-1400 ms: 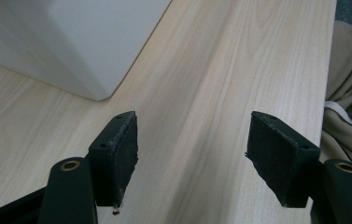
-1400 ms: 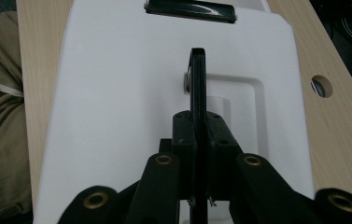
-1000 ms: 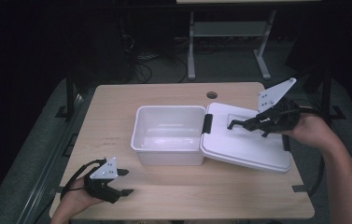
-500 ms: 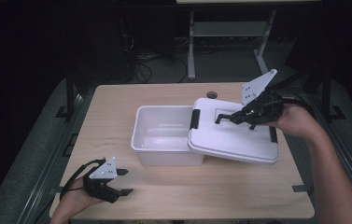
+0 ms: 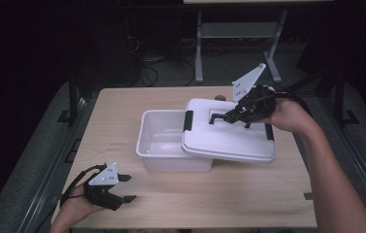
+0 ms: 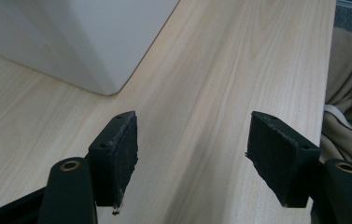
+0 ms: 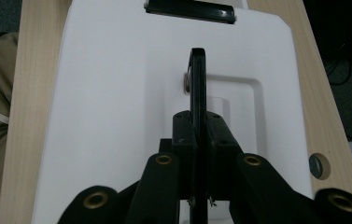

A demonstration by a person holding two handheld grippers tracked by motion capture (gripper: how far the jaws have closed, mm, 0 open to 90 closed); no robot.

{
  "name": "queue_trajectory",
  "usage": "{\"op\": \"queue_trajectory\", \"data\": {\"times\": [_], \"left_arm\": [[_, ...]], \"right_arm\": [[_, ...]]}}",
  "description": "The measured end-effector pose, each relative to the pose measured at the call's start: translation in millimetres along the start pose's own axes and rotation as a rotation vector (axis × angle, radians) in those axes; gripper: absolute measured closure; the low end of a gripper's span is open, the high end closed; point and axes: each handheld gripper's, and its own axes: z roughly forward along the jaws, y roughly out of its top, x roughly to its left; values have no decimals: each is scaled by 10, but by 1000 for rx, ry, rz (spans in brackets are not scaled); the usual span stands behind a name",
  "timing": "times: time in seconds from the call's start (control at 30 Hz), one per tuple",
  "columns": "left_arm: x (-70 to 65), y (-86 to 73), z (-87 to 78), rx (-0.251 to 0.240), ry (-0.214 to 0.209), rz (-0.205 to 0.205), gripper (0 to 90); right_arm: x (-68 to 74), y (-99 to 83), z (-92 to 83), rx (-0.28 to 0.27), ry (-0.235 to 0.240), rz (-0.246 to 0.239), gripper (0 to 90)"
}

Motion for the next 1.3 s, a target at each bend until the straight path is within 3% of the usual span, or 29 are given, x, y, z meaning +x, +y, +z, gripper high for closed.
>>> {"op": "queue_trajectory", "data": {"times": [1.03, 1.3], "left_arm": [[14, -25, -8, -2, -5, -4, 331], [0, -19, 2, -3, -11, -2, 327]], "right_arm": [[-195, 603, 481, -6, 66, -77, 836], [-214, 677, 587, -10, 77, -74, 837]]}}
